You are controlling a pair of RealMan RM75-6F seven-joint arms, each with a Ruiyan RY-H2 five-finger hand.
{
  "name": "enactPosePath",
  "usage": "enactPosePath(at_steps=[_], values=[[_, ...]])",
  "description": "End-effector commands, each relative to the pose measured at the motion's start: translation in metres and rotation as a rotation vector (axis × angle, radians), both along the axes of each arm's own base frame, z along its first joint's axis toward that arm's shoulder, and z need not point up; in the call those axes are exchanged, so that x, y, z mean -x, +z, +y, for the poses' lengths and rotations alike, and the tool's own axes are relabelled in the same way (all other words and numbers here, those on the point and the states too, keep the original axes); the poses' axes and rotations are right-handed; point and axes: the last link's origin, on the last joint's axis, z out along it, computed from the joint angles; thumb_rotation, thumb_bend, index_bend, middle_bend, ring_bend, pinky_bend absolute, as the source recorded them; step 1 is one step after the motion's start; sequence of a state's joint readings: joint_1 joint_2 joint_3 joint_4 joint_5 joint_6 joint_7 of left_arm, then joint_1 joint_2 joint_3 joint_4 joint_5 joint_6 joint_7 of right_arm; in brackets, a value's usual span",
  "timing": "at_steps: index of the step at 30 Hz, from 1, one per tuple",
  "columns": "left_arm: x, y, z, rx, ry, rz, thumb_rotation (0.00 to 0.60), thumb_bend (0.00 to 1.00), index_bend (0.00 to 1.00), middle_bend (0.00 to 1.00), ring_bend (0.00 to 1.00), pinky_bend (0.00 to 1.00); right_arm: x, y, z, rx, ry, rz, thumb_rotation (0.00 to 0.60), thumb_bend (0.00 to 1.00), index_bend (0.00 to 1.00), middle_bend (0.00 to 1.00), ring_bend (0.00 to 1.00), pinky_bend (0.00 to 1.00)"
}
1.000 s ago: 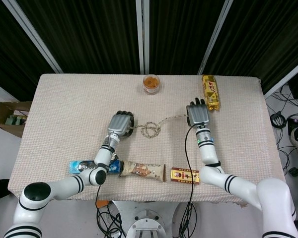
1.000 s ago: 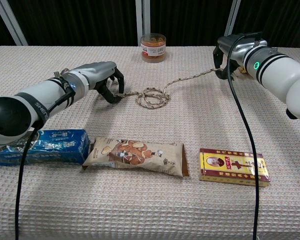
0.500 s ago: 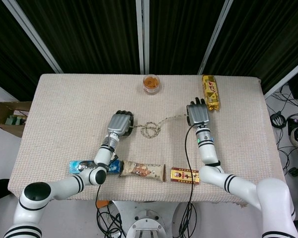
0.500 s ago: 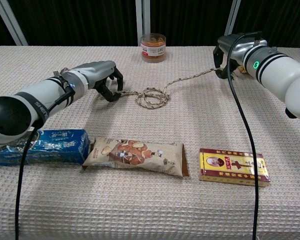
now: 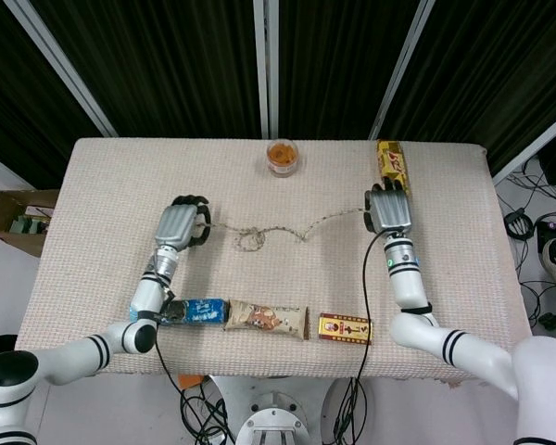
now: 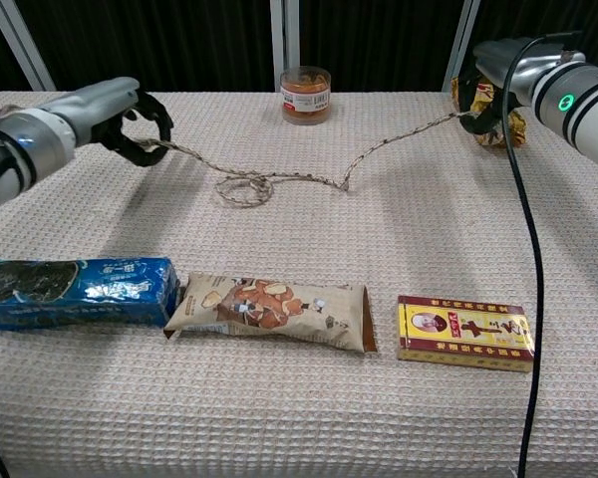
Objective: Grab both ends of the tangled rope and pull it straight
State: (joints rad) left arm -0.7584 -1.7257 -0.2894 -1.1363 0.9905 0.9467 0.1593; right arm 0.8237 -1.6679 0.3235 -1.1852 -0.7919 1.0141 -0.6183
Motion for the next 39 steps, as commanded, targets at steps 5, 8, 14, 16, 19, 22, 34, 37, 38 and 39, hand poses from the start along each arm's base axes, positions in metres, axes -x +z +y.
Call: enactPosePath(at_steps=[5,8,14,16,19,22,34,37,38,39], values=[[0.060,0.041,-0.019,-0.070,0.075,0.004,0.600,0.53,0.64,0.26,0.15,0.15,0.026,0.032,0.017,0.034,-0.023,-0.017,0.600,0.58,0.75,0.37,0.12,0.21],[0.082,0.050,-0.023,-0.086,0.119,0.008,0.600,0.53,0.64,0.26,0.16,0.15,0.038,0.041,0.022,0.046,-0.044,-0.021,0.600,0.58,0.75,0.37,0.12,0.21],[0.114,0.056,-0.028,-0.081,0.183,0.047,0.600,0.53,0.64,0.26,0.16,0.15,0.059,0.049,0.029,0.055,-0.075,0.010,0.600,0.58,0.75,0.37,0.12,0.21],[0.121,0.057,-0.029,-0.083,0.202,0.053,0.600,0.53,0.64,0.26,0.16,0.15,0.065,0.049,0.030,0.058,-0.084,0.029,0.600,0.58,0.75,0.37,0.12,0.21],[0.132,0.058,-0.029,-0.082,0.230,0.060,0.600,0.53,0.64,0.26,0.16,0.15,0.073,0.048,0.031,0.059,-0.100,0.045,0.600,0.58,0.75,0.37,0.12,0.21],[0.140,0.058,-0.029,-0.080,0.255,0.066,0.600,0.53,0.64,0.26,0.16,0.15,0.080,0.047,0.030,0.064,-0.114,0.054,0.600,0.58,0.75,0.37,0.12,0.21],[0.163,0.055,-0.028,-0.071,0.326,0.095,0.600,0.53,0.64,0.26,0.15,0.15,0.097,0.041,0.033,0.064,-0.132,0.100,0.600,0.58,0.75,0.37,0.12,0.20],[0.169,0.056,-0.027,-0.073,0.343,0.099,0.600,0.53,0.64,0.26,0.16,0.15,0.101,0.040,0.034,0.062,-0.141,0.109,0.600,0.58,0.75,0.37,0.12,0.20],[0.170,0.056,-0.028,-0.073,0.347,0.099,0.600,0.53,0.64,0.26,0.16,0.15,0.103,0.039,0.034,0.061,-0.143,0.111,0.600,0.58,0.75,0.37,0.12,0.20],[0.171,0.056,-0.028,-0.073,0.351,0.097,0.600,0.53,0.64,0.26,0.16,0.15,0.104,0.038,0.034,0.059,-0.145,0.112,0.600,0.58,0.75,0.37,0.12,0.20]])
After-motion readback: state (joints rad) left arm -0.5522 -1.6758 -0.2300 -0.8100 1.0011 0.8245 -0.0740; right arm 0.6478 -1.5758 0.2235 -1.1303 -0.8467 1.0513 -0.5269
